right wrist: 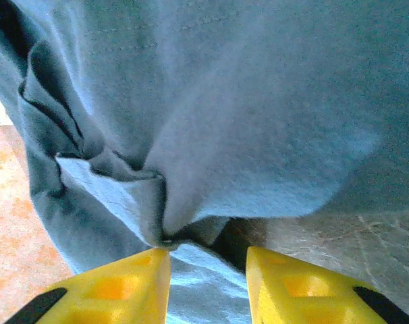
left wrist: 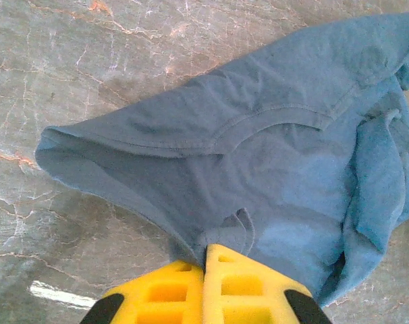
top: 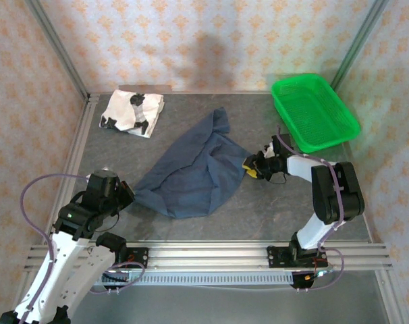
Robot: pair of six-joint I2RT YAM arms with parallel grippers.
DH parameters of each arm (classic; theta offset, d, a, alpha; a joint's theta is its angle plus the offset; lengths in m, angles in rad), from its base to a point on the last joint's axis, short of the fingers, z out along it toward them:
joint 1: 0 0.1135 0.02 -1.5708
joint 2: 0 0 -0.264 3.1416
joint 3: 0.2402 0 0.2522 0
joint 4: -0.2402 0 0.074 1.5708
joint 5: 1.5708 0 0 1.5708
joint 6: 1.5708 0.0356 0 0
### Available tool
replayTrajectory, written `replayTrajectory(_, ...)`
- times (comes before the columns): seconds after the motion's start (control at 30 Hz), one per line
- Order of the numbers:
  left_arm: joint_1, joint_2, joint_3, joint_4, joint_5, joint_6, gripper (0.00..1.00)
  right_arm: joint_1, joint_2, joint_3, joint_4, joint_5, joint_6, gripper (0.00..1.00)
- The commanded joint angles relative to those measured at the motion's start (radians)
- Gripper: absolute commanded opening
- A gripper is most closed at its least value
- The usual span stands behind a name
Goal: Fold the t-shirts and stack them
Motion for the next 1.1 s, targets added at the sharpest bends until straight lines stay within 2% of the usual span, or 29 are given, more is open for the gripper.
replayTrajectory(0.0, 0.001, -0.007, -0.015, -0.022, -0.029, -0.012, 0.0, -0.006, -0.028, 0.023, -0.028, 0.031, -0.043, 0.38)
replayTrajectory(0.37, 0.0, -0.001, -0.018, -0.015, -0.025, -0.012, 0.0, 0.001, 0.013, 0.027, 0.183, -0.049, 0.045, 0.42)
replayTrajectory(0.67, 0.001, -0.006, -0.031, -0.007, -0.022, -0.012, 0.0, 0.007, 0.009, -0.001, 0.221, -0.06, 0.066, 0.36)
replayTrajectory(0.87, 0.001, -0.005, -0.036, -0.006, -0.019, -0.01, 0.0, 0.012, 0.022, 0.002, 0.214, -0.053, 0.061, 0.28)
replayTrajectory(0.97, 0.001, -0.01, -0.037, -0.012, -0.019, -0.009, 0.0, 0.014, 0.023, 0.0, 0.218, -0.049, 0.066, 0.18)
replayTrajectory(1.07, 0.001, -0.015, -0.036, -0.016, -0.022, -0.008, 0.0, 0.014, 0.007, -0.002, 0.233, -0.059, 0.088, 0.02)
